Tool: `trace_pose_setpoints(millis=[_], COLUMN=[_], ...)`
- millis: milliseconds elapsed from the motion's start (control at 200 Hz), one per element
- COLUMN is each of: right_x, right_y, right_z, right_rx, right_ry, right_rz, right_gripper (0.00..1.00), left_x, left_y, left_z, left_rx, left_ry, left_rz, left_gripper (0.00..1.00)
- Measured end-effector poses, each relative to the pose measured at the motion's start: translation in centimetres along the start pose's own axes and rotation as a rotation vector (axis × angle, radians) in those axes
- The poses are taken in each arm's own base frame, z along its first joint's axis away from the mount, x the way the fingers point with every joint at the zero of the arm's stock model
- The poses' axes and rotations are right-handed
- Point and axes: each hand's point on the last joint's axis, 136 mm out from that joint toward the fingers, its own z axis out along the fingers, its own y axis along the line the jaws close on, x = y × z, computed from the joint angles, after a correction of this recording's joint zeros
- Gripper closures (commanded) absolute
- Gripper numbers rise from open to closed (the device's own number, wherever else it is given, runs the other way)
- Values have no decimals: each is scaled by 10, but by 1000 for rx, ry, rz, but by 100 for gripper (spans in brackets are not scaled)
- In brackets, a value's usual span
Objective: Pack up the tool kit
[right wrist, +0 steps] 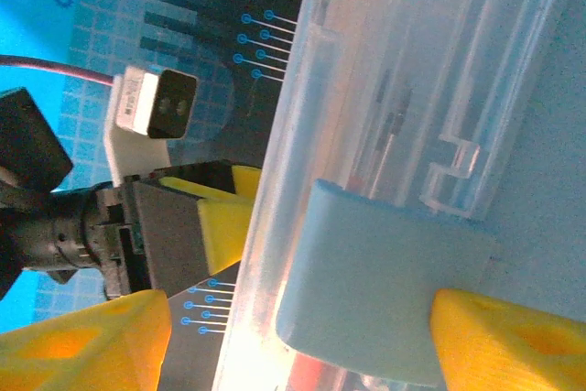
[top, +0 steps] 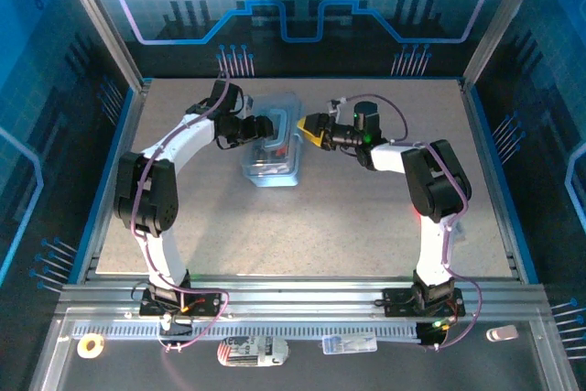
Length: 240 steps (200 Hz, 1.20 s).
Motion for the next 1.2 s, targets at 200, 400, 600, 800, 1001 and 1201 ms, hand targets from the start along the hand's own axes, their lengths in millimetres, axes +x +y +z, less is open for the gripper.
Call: trace_pose_setpoints(millis=[200,400,600,800,1001,1201], right_x=[6,10,8,-1,0,-2], right_y=[-16,-26,-18,1,-3,-1], right_z=[1,2,-2,-6,-7,-6], right_rx=[75,123,136,134,156,145], right_ry=[16,26,19,3,6,-4], right_rz=[11,12,6,-30,-15,5], right_gripper=[28,30,30,35,47,58], left_x=[0,1,1,1,1,2], left_y=[-1,-1,-2,-3,-5,-7], left_z=[1,1,2,2,1,2], left_rx=[-2,-2,-2,-2,0,1], left_ry=[2,3,4,7,11,12], left_rz=[1,2,4,5,7,9], left_gripper=[32,32,32,32,32,32])
